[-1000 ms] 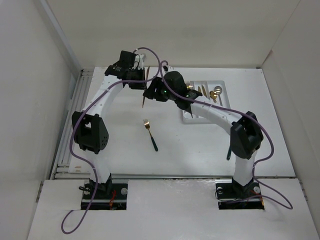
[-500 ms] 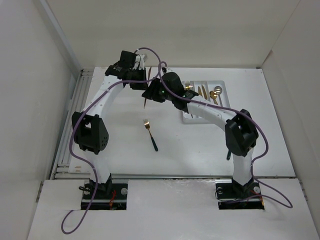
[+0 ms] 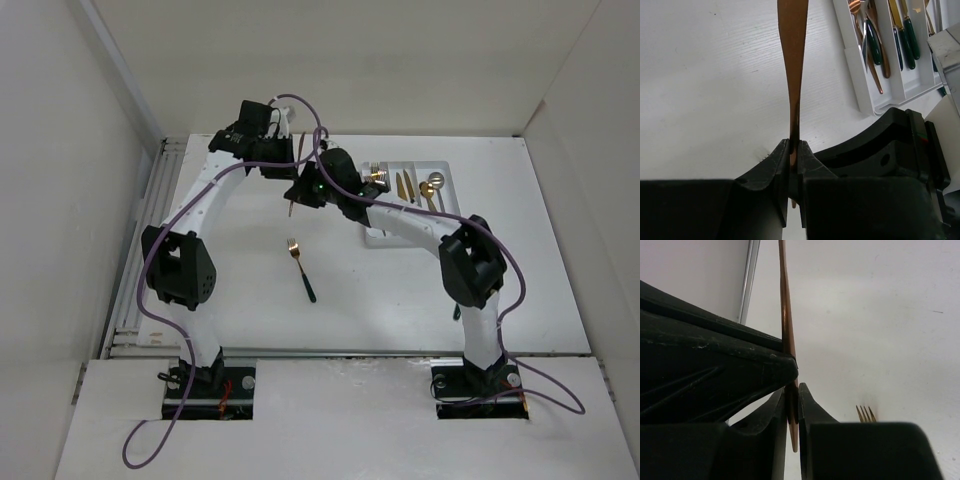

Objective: Sort the eating utensils into containers

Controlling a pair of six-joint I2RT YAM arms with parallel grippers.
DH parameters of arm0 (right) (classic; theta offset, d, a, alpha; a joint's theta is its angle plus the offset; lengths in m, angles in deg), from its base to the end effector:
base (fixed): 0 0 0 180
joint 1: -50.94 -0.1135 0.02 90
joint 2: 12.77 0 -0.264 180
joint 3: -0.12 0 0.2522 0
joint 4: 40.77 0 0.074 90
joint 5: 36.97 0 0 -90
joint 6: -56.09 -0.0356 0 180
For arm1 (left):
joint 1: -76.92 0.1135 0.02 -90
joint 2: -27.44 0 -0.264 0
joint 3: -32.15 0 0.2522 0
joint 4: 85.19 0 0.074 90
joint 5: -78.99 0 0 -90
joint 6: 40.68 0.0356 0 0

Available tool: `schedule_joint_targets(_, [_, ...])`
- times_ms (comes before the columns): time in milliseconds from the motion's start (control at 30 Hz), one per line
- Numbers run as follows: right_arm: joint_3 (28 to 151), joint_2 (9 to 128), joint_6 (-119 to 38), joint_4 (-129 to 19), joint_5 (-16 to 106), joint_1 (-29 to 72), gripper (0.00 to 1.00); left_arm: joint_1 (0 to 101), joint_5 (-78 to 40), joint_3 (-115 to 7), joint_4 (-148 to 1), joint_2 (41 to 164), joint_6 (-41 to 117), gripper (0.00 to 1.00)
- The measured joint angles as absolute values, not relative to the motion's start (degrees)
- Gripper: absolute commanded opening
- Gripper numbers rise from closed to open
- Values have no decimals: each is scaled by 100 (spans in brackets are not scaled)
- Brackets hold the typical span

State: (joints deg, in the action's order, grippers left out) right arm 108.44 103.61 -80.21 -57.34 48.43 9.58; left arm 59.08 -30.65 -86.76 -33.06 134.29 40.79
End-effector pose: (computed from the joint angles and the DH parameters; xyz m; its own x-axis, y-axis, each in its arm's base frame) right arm 0.3633 0.3236 0.2690 -0.7319 0.3158 -0.6039 -0.2667 0.6827 0.6803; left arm 0.4013 -0.1417 0.3496 -0.6851 0.0737 -0.7247 0.4366 0.8379 -0.3275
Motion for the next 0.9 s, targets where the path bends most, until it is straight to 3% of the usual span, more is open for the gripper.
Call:
schedule_joint_targets(100, [10772,10278,-7916,-5747,4867,973,0,5901,-3067,-8676,-3313,13429,4081,24])
schedule_joint_targets(133, [10698,10201,-7835,-5787,4872,995,0,5899,-3049,-8676,-3304,13429,4099,46])
schedule_joint_targets(167, [10619,10101,-7719,-5879,4852,1036,0,5890,-3017,-8678,-3297,13429,4155,60])
schedule_joint_targets(233, [10475,9847,-7459,-6147,4780,1218,0,5858,-2848,-8728,-3238,13429,4149,70])
schedule_joint_targets(367, [10549,9502,-6522,-7216,4924,1919,0,5901,-2479,-8827,-3219,13385,4155,72])
schedule_joint_targets(633, [10488,9329,-5143,-9009,6384,3157,0,6098,-1841,-8781,-3240,13247,4158,72])
schedule_joint_targets(900, [10534,9944,-4535,-9310,6896,3412,0,6091,-1670,-8508,-3282,13125,4197,72])
